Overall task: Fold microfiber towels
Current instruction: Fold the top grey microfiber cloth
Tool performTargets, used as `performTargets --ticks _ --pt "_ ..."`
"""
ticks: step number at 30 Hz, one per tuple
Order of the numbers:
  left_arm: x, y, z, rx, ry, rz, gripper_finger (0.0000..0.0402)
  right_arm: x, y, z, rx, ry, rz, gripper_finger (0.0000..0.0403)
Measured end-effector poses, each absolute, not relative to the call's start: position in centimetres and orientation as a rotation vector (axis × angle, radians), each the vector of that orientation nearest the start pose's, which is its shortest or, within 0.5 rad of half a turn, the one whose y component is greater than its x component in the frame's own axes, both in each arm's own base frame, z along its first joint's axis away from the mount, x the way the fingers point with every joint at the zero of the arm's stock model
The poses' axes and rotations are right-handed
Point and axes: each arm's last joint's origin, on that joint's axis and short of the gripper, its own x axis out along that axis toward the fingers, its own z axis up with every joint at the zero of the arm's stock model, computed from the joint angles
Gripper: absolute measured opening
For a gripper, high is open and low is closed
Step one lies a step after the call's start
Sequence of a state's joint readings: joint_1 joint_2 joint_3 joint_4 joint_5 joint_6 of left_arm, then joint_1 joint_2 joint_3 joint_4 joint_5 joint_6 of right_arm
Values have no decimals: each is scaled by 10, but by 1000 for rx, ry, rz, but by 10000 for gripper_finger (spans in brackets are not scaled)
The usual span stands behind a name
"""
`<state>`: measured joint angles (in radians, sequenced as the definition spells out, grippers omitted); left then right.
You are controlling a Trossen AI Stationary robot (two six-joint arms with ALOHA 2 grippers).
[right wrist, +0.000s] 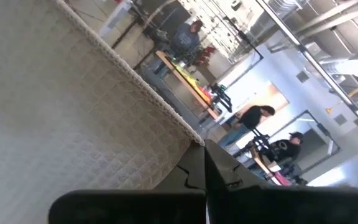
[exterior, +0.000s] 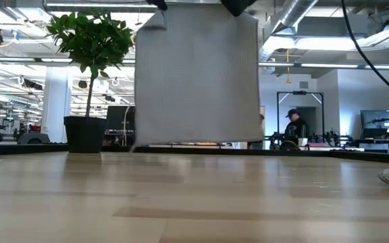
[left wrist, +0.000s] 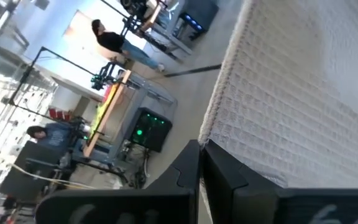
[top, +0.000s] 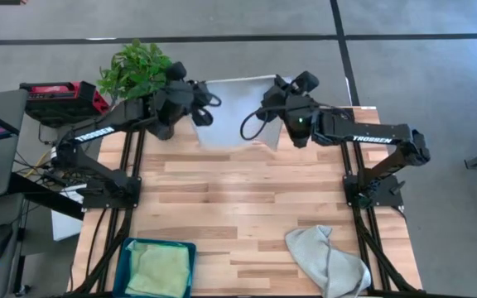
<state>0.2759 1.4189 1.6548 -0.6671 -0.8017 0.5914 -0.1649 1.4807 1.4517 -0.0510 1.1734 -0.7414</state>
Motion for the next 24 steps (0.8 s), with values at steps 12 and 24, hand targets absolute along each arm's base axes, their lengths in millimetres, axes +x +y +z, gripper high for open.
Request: performTargets --ticks 12,24 --pt "284 101 425 663 831 850 0 310 -83 401 -666 652 -1218 8" --pt "283 44 381 397 980 560 0 294 -35 343 -306 838 -927 8"
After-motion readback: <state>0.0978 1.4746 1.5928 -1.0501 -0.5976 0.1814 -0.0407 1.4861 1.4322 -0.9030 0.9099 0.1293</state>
